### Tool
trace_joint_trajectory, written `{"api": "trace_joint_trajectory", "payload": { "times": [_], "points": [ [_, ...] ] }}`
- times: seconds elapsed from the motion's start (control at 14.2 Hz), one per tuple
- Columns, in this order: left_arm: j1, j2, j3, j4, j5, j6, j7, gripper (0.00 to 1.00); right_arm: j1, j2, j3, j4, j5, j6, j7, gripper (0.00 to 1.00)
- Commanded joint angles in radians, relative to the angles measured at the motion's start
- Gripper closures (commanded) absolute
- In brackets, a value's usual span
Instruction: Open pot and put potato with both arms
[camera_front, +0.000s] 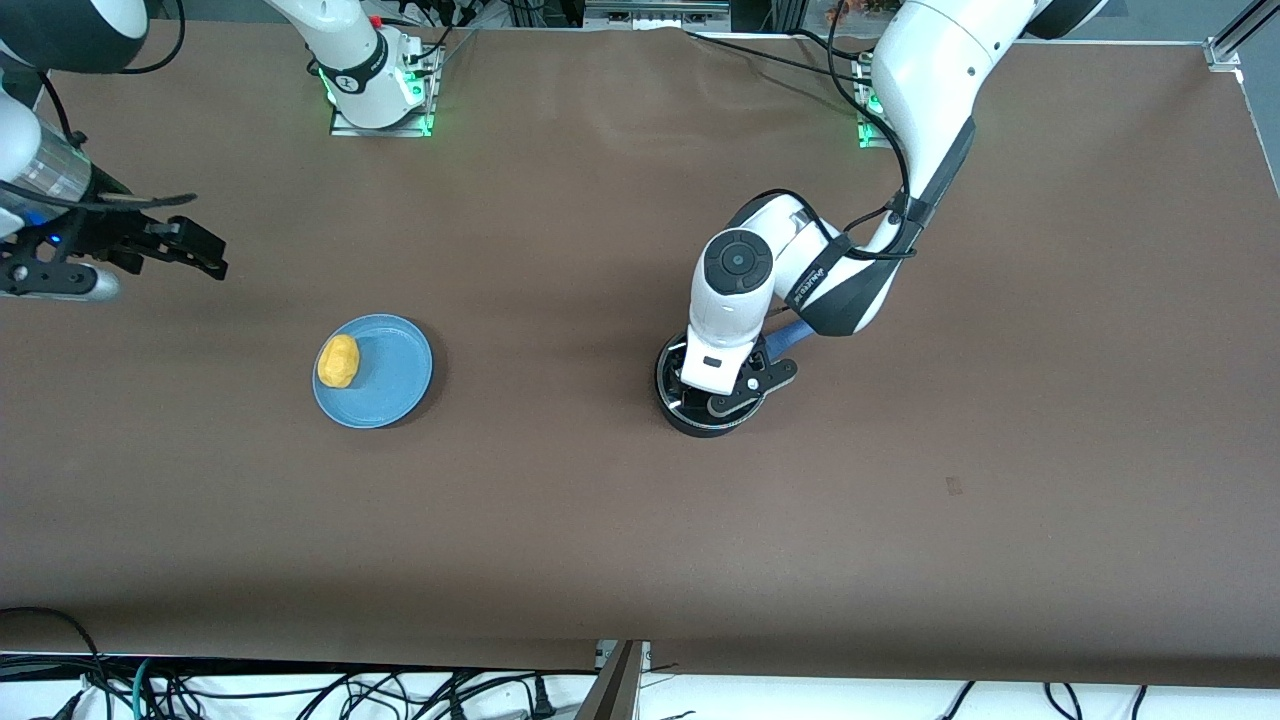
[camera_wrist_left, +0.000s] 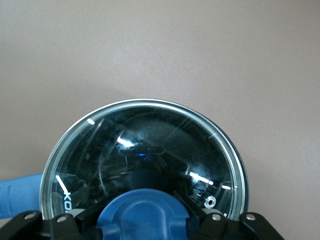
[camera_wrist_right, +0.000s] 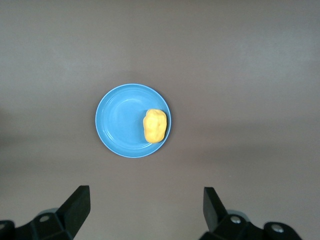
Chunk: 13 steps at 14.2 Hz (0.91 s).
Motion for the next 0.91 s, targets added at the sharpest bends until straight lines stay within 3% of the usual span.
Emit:
{"api": "trace_joint_trajectory", "payload": {
  "times": [0.0,0.35,0.7,0.84],
  "points": [
    [0.0,-0.01,0.001,0.004,0.026,-0.01,0.009,0.62,0.006,0.086,0.002,0.022,-0.018,-0.002,-0.007,0.0],
    [0.004,-0.018,0.001,0.012,0.026,-0.01,0.011,0.67,0.006,0.187,0.004,0.018,-0.014,0.033,0.005,0.0],
    [0.012,-0.026,0.004,0.037,0.024,-0.048,0.064,0.7,0.005,0.396,0.004,-0.004,-0.012,0.257,0.011,0.0],
    [0.027,-0.03,0.003,0.057,0.009,-0.082,0.104,0.71,0.0,0.427,0.004,-0.069,-0.012,0.353,0.011,0.0]
  ]
}}
